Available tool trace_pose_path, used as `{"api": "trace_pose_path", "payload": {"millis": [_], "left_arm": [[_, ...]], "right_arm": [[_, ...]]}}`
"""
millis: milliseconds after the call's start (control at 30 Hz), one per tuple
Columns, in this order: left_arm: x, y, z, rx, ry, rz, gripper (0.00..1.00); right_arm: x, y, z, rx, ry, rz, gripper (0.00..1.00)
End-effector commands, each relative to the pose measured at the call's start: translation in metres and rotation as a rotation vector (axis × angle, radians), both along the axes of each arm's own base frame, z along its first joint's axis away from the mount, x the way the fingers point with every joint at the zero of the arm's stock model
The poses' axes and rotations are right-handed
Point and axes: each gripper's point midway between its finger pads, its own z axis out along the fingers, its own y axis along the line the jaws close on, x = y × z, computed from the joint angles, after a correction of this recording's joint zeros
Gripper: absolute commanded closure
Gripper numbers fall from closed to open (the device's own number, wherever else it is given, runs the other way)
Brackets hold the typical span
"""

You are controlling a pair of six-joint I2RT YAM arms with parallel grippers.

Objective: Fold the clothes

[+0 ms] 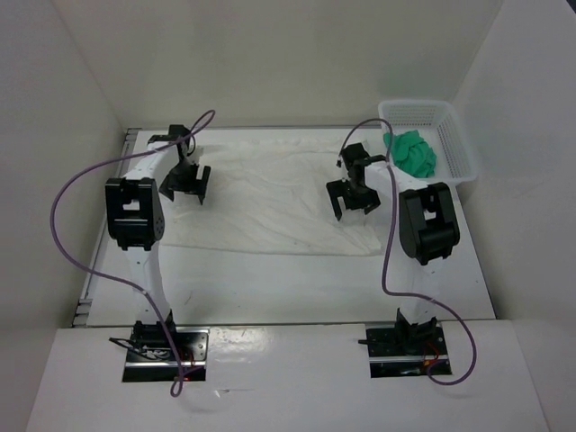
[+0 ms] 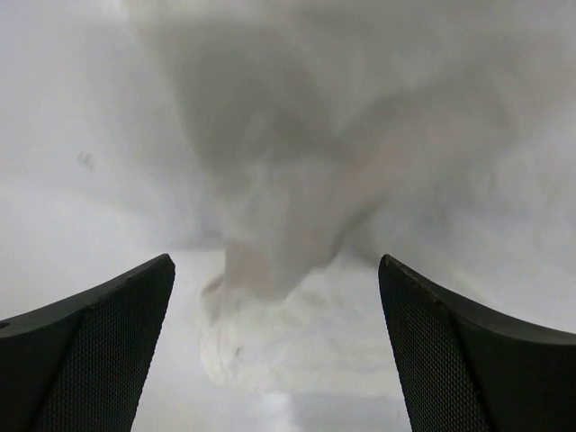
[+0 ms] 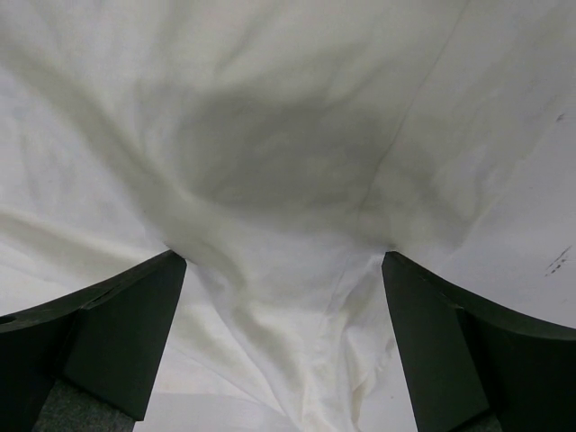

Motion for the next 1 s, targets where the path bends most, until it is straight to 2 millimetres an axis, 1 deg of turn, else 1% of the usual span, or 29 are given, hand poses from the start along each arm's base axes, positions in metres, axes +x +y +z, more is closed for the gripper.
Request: {"api": "trace_pose_path", "payload": {"millis": [0,67,100,133,167,200,233,267,300,333,367,400,433,467,500,533,567,600,633,667,700,733,767,833,867,900,967], "left_arm": [[-0.013,0.017,0.074,-0.020,-0.133,0.006,0.00],[-0.030,0.024,0.084,-0.027,-0.130,-0.001,0.00],[-0.048,0.033,0.089,-0.032,-0.126,0.017,0.00],[-0.061,0.034,0.088,-0.054,-0.109,0.017,0.00],[-0.071,0.038,0.086,-0.062,-0.096,0.007,0.00],[-0.081,0.041,0.088,-0.070,-0.099,0.010,0.00],[-0.101,0.048,0.073,-0.076,-0.043,0.031,0.00],[-0.109,0.047,0.064,-0.101,-0.015,0.027,0.00],[-0.116,0.050,0.061,-0.101,-0.002,0.030,0.00],[-0.121,0.056,0.055,-0.119,0.002,0.040,0.00],[-0.129,0.052,0.045,-0.164,0.032,0.038,0.00],[-0.133,0.052,0.037,-0.189,0.055,0.036,0.00],[-0.134,0.056,0.032,-0.212,0.056,0.047,0.02],[-0.131,0.052,0.027,-0.251,0.051,0.041,0.03],[-0.136,0.052,0.022,-0.269,0.069,0.050,0.07],[-0.133,0.051,0.019,-0.277,0.065,0.049,0.09],[-0.137,0.050,0.011,-0.303,0.085,0.049,0.11],[-0.134,0.050,0.011,-0.309,0.071,0.046,0.12],[-0.134,0.047,0.007,-0.324,0.072,0.045,0.14],[-0.134,0.047,0.007,-0.324,0.072,0.045,0.16],[-0.132,0.046,0.003,-0.333,0.071,0.044,0.16],[-0.132,0.043,0.001,-0.353,0.077,0.043,0.17],[-0.134,0.042,-0.001,-0.355,0.085,0.044,0.20],[-0.133,0.038,-0.007,-0.386,0.091,0.042,0.23],[-0.133,0.038,-0.007,-0.386,0.091,0.042,0.26],[-0.133,0.036,-0.009,-0.397,0.097,0.043,0.36],[-0.137,0.035,-0.014,-0.403,0.114,0.046,0.45]], "right_arm": [[0.021,0.010,0.071,0.076,-0.199,0.041,0.01],[0.015,0.010,0.089,0.089,-0.229,0.060,0.01],[0.010,0.010,0.096,0.098,-0.233,0.064,0.01],[0.003,0.008,0.110,0.102,-0.267,0.073,0.01],[-0.001,0.007,0.115,0.102,-0.281,0.082,0.01],[-0.004,0.002,0.119,0.102,-0.291,0.071,0.01],[-0.013,-0.002,0.124,0.097,-0.306,0.068,0.01],[-0.013,-0.008,0.126,0.093,-0.318,0.064,0.01],[-0.019,-0.017,0.121,0.087,-0.306,0.043,0.01],[-0.020,-0.018,0.124,0.114,-0.317,0.042,0.01],[-0.023,-0.021,0.120,0.118,-0.305,0.043,0.01],[-0.026,-0.029,0.118,0.128,-0.298,0.022,0.01],[-0.029,-0.029,0.115,0.155,-0.285,0.034,0.01],[-0.031,-0.032,0.120,0.167,-0.299,0.027,0.01],[-0.035,-0.036,0.117,0.160,-0.292,0.026,0.01],[-0.032,-0.042,0.121,0.169,-0.312,0.011,0.01],[-0.036,-0.046,0.124,0.164,-0.321,0.010,0.01],[-0.039,-0.046,0.122,0.164,-0.319,0.010,0.01],[-0.041,-0.050,0.122,0.163,-0.321,0.001,0.01],[-0.042,-0.050,0.126,0.164,-0.340,0.002,0.01],[-0.045,-0.050,0.120,0.159,-0.325,0.009,0.01],[-0.046,-0.050,0.124,0.160,-0.338,0.010,0.01],[-0.046,-0.050,0.125,0.161,-0.348,0.011,0.01],[-0.046,-0.055,0.122,0.151,-0.349,-0.002,0.01],[-0.046,-0.055,0.122,0.151,-0.349,-0.002,0.01],[-0.046,-0.055,0.122,0.151,-0.349,-0.002,0.01],[-0.046,-0.055,0.122,0.151,-0.349,-0.002,0.01]]}}
